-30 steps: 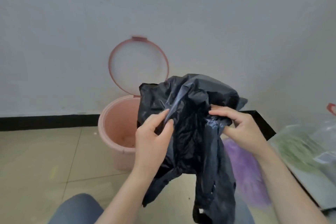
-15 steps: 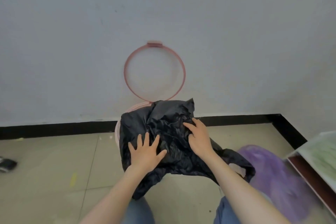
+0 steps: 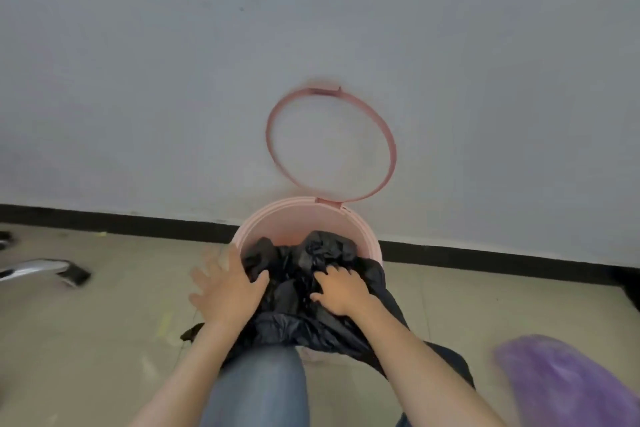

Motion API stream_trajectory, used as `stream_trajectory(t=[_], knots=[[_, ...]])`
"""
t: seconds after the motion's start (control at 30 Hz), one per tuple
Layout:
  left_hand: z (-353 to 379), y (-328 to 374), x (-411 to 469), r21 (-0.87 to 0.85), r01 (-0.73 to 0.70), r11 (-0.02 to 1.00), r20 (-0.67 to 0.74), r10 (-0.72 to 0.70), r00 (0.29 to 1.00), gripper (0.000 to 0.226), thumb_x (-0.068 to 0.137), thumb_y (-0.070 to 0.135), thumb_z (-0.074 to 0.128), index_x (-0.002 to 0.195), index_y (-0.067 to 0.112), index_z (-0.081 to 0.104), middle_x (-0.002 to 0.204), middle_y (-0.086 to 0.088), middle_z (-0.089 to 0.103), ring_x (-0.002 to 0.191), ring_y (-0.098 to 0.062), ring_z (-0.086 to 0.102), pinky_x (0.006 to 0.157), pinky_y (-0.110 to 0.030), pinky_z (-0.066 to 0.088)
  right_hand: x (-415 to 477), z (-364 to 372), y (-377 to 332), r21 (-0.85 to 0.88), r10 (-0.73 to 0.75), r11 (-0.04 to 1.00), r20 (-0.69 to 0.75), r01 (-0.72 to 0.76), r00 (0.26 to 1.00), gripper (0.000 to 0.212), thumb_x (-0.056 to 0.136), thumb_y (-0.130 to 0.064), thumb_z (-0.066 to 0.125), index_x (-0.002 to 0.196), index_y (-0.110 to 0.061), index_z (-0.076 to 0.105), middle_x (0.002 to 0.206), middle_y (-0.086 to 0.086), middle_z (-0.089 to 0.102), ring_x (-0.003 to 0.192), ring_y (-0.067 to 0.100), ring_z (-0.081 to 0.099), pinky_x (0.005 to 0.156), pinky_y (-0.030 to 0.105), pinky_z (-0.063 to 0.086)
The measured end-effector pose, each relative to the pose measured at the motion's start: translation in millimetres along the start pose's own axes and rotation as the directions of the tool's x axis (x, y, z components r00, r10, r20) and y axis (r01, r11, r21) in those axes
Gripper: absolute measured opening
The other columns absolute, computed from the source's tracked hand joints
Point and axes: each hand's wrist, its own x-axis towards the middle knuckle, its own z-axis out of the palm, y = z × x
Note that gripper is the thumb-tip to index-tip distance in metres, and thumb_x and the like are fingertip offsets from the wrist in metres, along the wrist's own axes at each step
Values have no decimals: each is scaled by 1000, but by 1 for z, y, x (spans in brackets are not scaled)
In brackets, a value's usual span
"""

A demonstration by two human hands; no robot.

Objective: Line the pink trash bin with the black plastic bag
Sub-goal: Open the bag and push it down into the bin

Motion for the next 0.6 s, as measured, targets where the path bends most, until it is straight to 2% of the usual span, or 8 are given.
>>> stream_trajectory(t=[0.07, 0.13, 0.2, 0.27, 0.37, 0.43, 0.5, 0.6], knots=[[-6, -15, 8, -211, 200, 957, 315, -128, 941, 94, 79, 56, 57, 145, 20, 0, 154, -18, 12, 137, -41, 24, 108, -51, 30, 12, -1, -5, -10, 9, 1000, 206, -7, 979, 43, 97, -35, 40, 130, -7, 41, 137, 19, 45, 119, 38, 46, 101, 49, 41], [-7, -23, 7, -217, 131, 967, 405, -33, 914, 93, 77, 49, 63, 145, 18, 7, 146, -13, 38, 127, -32, 44, 102, -42, 42, 18, -1, -6, -17, 13, 1000, 266, -9, 964, 40, 98, -31, 42, 126, -4, 46, 132, 19, 51, 114, 37, 51, 97, 48, 45], [-9, -23, 4, 52, -39, 998, 373, 17, 928, 77, 79, 46, 61, 139, 19, 22, 128, -9, 57, 110, -28, 57, 87, -35, 49, 19, -1, -5, -3, 14, 1000, 219, -14, 976, 38, 97, -29, 44, 125, -4, 47, 130, 20, 52, 112, 38, 52, 96, 49, 46], [-15, -15, 6, 335, -128, 934, 326, 13, 945, 54, 83, 40, 57, 129, 19, 39, 115, -6, 62, 101, -25, 60, 75, -31, 48, 13, -6, -7, -5, -8, 1000, 165, 9, 986, 37, 97, -29, 44, 126, -6, 47, 131, 20, 52, 113, 38, 52, 95, 49, 46], [-27, 4, 10, 481, -186, 857, 301, 38, 953, 28, 88, 19, 48, 115, 14, 53, 114, -6, 62, 101, -25, 59, 71, -29, 41, -8, -17, -11, 25, -51, 998, -9, 52, 999, 41, 96, -33, 41, 132, -13, 44, 135, 18, 48, 121, 36, 45, 97, 47, 44], [-32, 11, 16, 374, -200, 905, 320, 76, 944, 26, 87, 13, 45, 111, 9, 53, 111, -11, 61, 98, -28, 59, 71, -32, 43, -29, -19, -7, 82, -23, 996, -178, 39, 984, 42, 96, -40, 38, 132, -19, 45, 142, 14, 42, 131, 31, 34, 104, 46, 38], [-37, 17, 26, 170, -156, 973, 266, 108, 958, 26, 84, 11, 47, 110, 7, 53, 106, -14, 61, 93, -30, 58, 70, -32, 43, -54, -15, 3, 191, 79, 981, -257, -30, 963, 49, 93, -52, 35, 135, -27, 40, 152, 9, 26, 141, 27, 17, 112, 47, 26], [-36, 28, 44, -168, -117, 979, 28, 123, 992, 41, 84, 22, 56, 122, 8, 47, 113, -19, 62, 103, -34, 57, 73, -31, 40, -93, 3, 18, 406, 186, 906, -133, -118, 974, 70, 77, -74, 37, 139, -48, 16, 158, 2, -1, 143, 29, 5, 114, 49, 22]])
